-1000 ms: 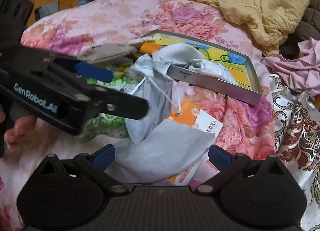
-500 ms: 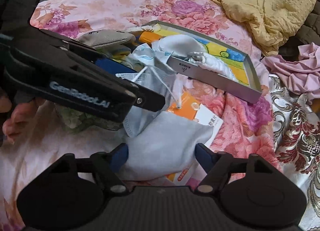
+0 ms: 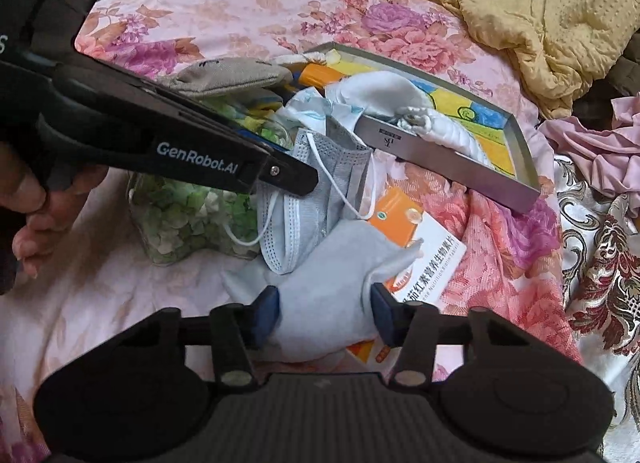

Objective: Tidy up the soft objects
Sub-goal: 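Grasp a grey mask with the left tool while the right tool grasps another grey mask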

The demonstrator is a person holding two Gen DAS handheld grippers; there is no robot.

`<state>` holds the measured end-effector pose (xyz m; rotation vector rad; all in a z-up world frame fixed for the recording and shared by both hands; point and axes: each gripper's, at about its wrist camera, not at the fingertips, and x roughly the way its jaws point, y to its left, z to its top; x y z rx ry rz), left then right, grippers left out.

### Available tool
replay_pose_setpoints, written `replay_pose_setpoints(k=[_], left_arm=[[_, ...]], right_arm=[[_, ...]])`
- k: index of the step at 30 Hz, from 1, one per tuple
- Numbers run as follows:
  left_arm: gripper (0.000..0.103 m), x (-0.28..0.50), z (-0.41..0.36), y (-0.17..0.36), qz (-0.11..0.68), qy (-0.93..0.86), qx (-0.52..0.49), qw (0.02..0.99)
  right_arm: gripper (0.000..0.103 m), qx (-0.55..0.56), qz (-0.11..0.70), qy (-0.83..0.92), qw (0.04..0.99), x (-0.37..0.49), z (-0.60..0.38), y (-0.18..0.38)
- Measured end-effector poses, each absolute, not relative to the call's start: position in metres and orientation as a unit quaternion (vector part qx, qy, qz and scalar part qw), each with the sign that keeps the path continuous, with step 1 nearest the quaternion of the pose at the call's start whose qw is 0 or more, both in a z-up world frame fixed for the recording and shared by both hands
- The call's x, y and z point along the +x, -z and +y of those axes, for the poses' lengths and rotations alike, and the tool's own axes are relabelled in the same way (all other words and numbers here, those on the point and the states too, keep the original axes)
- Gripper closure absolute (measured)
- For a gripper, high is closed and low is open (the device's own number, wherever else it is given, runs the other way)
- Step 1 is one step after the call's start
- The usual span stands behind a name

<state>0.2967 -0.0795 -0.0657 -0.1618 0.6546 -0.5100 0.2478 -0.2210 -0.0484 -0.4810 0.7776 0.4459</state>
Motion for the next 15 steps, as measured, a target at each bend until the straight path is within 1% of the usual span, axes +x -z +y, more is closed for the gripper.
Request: replay_pose_setpoints(k=[2, 3, 5, 8, 10, 15], left_arm=[[0.095, 0.296, -0.078, 0.065, 0.317, 0.242, -0.084, 0.913], [0.097, 0.295, -0.077, 0.064, 0.316, 0.238, -0.089, 0.914], [0.098, 0.292, -0.075, 0.062, 0.313, 0.232, -0.1, 0.915], [0.098, 0.288, -0.075, 0.058, 0.308, 0.232, -0.102, 0.917], [0.099, 0.284, -0.074, 0.055, 0.3, 0.231, -0.1, 0.92], [0.099, 0.275, -0.071, 0.041, 0.274, 0.222, -0.105, 0.93]], right_arm=[[0.07, -0.232, 0.365, -0.215, 0.875, 0.246, -0.218, 0.047], [0.074, -0.231, 0.362, -0.218, 0.876, 0.245, -0.216, 0.046], [0.085, -0.229, 0.357, -0.222, 0.878, 0.241, -0.212, 0.046], [0.091, -0.232, 0.352, -0.224, 0.879, 0.239, -0.209, 0.046], [0.093, -0.228, 0.351, -0.223, 0.88, 0.238, -0.209, 0.045], [0.094, -0.236, 0.339, -0.2, 0.888, 0.238, -0.21, 0.041]])
